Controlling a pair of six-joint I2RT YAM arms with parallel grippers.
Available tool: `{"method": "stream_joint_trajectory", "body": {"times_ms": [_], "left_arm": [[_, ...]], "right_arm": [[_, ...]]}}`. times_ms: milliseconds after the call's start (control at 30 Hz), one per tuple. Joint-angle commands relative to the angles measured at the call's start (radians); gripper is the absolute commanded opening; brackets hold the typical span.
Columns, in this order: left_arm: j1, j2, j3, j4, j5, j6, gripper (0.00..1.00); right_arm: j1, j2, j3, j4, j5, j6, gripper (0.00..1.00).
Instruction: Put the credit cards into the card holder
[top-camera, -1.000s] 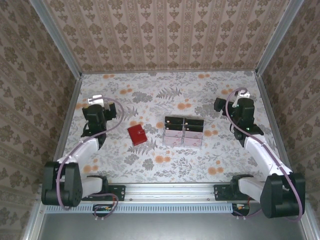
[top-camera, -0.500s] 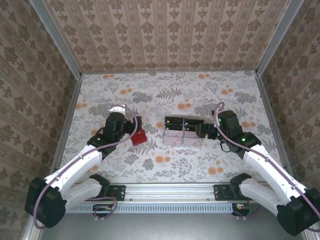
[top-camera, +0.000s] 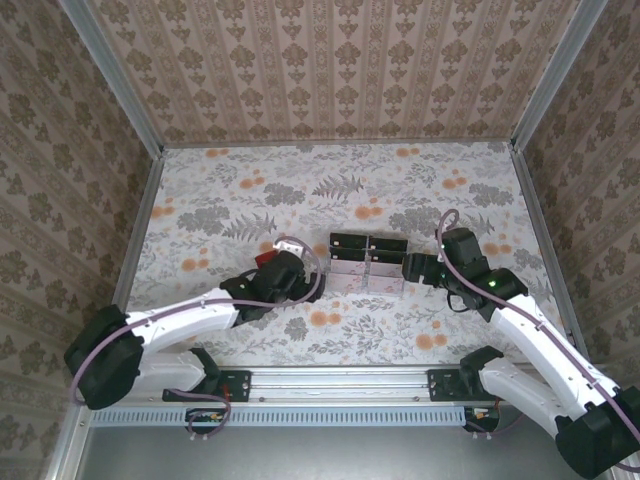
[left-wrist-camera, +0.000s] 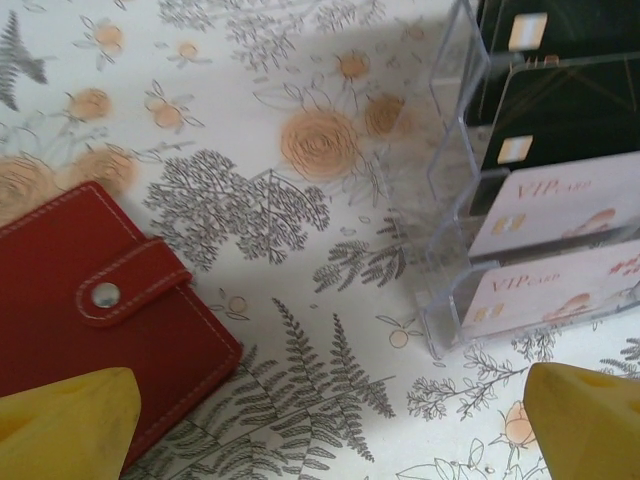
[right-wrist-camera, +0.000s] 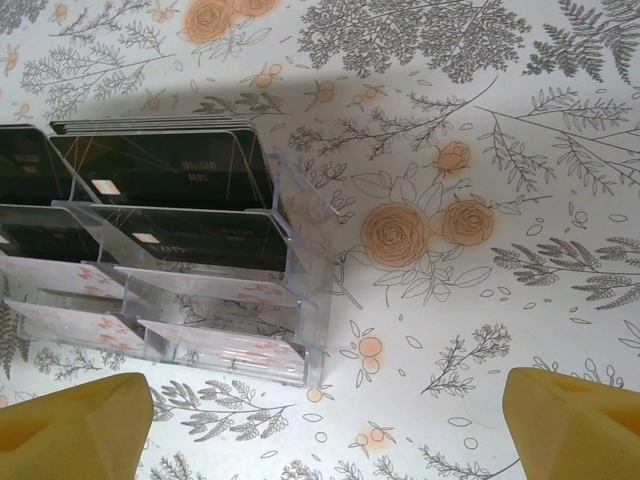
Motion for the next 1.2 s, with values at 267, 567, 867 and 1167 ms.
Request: {"method": "stream_joint_trajectory", "body": {"times_ms": [267, 567, 867, 1167], "left_arm": [[0.009, 0.143, 0.097, 0.081, -0.008, 0.029, 1.00], [0.055, 0.280, 0.202, 0.110, 0.017, 0.083, 1.00], [0.072, 0.486, 0.406, 0.134, 0.072, 0.148, 1.00], [0.073, 0.614, 0.596, 0.145, 0.150, 0.206, 1.00]], "right_arm": [[-0.040, 0.000, -0.019, -0.005, -0.018, 0.020, 0.93], [-0.059, -0.027, -0.029, -0.023, -0.027, 0.019, 0.94], [-0.110, -0.081, -0.013, -0.083, -0.047, 0.004, 0.94], [-0.137, -0.104, 0.021, -0.114, -0.083, 0.015, 0.94]]}}
